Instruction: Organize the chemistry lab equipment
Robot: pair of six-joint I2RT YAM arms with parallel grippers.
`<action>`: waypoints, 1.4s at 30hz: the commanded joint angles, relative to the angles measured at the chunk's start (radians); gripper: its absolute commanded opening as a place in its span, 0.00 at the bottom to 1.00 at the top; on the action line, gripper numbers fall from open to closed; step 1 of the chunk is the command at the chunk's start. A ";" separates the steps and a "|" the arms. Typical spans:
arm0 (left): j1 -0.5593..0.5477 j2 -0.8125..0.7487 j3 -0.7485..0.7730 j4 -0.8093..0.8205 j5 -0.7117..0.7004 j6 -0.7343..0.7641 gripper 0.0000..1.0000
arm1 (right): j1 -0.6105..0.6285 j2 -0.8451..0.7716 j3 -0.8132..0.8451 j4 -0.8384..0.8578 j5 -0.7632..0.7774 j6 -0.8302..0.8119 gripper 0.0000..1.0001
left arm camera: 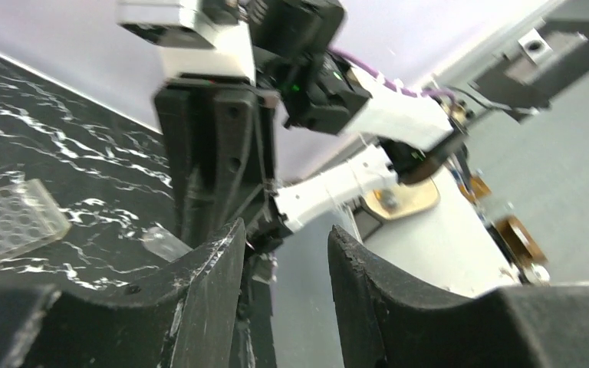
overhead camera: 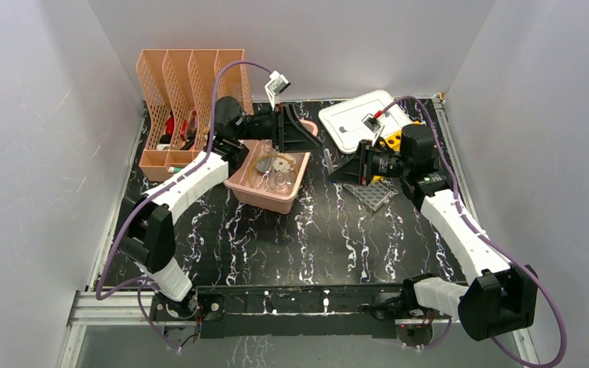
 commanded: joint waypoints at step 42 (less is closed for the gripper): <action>0.003 0.025 0.027 -0.144 0.200 0.208 0.32 | 0.067 0.036 0.136 -0.137 -0.066 -0.134 0.04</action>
